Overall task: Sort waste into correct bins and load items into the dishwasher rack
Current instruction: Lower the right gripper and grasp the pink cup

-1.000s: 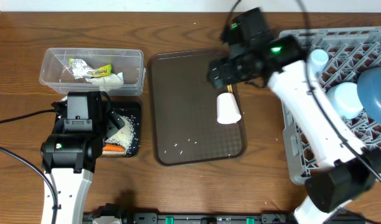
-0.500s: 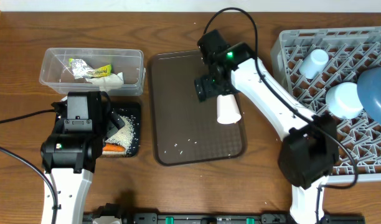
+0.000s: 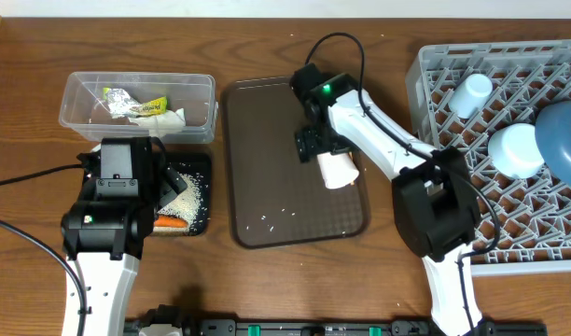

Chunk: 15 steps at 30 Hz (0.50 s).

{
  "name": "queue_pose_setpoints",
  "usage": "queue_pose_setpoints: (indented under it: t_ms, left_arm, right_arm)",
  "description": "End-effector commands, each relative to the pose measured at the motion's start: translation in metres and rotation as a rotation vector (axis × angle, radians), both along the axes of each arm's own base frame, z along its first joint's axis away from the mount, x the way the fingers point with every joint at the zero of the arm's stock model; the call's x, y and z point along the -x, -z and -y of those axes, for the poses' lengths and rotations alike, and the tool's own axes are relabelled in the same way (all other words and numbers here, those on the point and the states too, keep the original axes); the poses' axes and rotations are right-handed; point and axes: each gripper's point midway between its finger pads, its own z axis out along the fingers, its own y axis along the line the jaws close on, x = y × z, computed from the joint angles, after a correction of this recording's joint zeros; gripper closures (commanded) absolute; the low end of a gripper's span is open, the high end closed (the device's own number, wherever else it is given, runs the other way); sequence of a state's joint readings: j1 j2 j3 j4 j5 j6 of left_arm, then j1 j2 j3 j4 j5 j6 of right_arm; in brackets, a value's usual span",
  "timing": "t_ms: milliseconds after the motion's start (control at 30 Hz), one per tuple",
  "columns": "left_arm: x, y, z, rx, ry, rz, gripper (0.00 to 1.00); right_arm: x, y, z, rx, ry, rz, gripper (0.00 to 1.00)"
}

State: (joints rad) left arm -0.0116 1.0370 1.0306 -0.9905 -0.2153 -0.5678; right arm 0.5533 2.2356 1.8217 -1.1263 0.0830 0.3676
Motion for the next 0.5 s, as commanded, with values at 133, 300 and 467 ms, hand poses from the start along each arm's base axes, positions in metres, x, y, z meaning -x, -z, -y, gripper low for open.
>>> queue_pose_setpoints:
  t_ms: [133,300,467]
  left_arm:
    - [0.001,0.001,0.000,-0.005,0.006,-0.009,0.02]
    - [0.001,0.001,0.000,-0.005,0.006,-0.009,0.02]
    - [0.001,0.001,0.000,-0.005,0.006,-0.009,0.02]
  right_arm:
    - [-0.002,0.003,0.007,0.020,0.030,0.000,0.16]
    - [0.001,0.004,0.005,0.016,0.012,-0.011,0.20]
    - [0.010,0.004,-0.008,0.001,-0.110,-0.035,0.15]
